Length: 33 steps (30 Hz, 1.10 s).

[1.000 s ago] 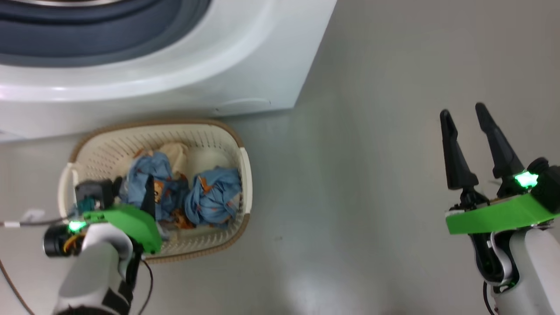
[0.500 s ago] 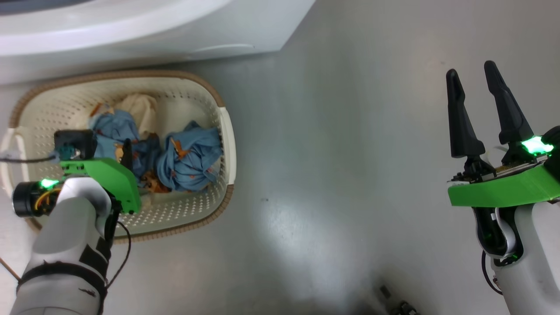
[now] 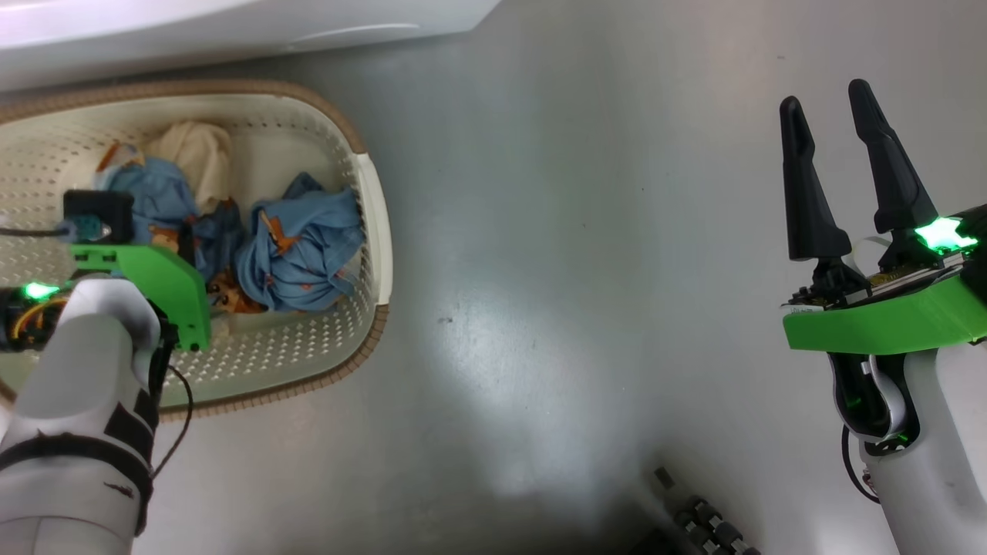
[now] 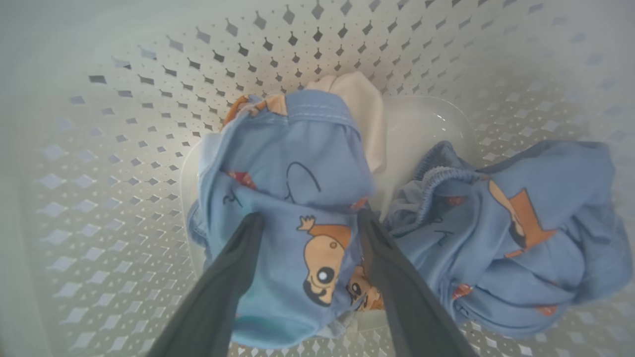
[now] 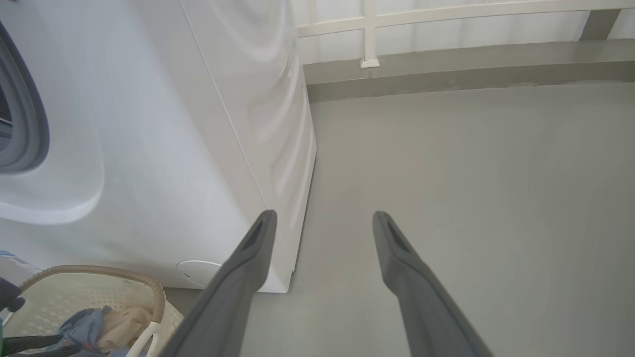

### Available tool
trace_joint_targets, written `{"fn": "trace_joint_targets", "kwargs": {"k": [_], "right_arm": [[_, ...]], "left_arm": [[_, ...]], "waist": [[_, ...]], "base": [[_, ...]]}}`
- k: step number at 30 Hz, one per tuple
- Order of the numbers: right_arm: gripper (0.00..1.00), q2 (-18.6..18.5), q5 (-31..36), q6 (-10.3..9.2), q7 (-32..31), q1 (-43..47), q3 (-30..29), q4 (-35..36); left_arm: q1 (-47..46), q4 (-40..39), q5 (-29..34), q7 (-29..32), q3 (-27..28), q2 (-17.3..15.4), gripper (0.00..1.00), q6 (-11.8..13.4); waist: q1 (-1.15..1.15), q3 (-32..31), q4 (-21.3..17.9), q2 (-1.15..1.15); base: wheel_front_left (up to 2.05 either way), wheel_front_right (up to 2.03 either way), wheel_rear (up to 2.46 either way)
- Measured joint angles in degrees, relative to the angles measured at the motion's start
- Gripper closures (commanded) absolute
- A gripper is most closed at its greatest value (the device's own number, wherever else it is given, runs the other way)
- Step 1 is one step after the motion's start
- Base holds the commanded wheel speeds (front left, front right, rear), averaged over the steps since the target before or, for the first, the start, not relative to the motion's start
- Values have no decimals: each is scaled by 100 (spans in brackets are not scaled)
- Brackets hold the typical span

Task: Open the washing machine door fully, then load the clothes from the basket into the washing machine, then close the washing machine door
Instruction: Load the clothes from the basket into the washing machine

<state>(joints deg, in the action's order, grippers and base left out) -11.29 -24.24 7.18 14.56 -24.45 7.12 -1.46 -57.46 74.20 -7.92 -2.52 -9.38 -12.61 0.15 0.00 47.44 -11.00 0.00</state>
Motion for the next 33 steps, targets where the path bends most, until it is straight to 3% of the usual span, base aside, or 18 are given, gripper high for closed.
{"fn": "trace_joint_targets", "kwargs": {"k": [12,13,14,15,16,25,33], "right_arm": [[0,27,-47,0,0,-105,159,80],[0,35,-48,0,0,-105,179,82],[0,38,-48,0,0,-105,190,83],[0,38,-48,0,0,-105,196,83],[0,38,-48,0,0,-105,201,83],[0,40,-48,0,0,-105,204,65],[0,38,-48,0,0,-86,197,-19]], "left_arm": [[-133,7,47,266,-169,-210,3,193],[-133,7,46,326,-171,-227,45,192],[-133,7,46,363,-176,-247,65,191],[-132,7,46,363,-179,-268,95,191],[-132,7,46,385,-186,-286,100,188],[-75,9,-92,378,-176,-249,100,140],[257,16,-659,-397,207,-18,100,33]], "waist": [[0,250,-167,0],[0,254,-185,0],[-1,259,-203,0],[0,262,-221,0],[0,263,-236,0],[0,71,-248,0],[-1,-356,-140,0]], "base": [[0,0,0],[0,0,0],[0,0,0],[0,0,0],[0,0,0],[0,0,0],[0,0,0]]}}
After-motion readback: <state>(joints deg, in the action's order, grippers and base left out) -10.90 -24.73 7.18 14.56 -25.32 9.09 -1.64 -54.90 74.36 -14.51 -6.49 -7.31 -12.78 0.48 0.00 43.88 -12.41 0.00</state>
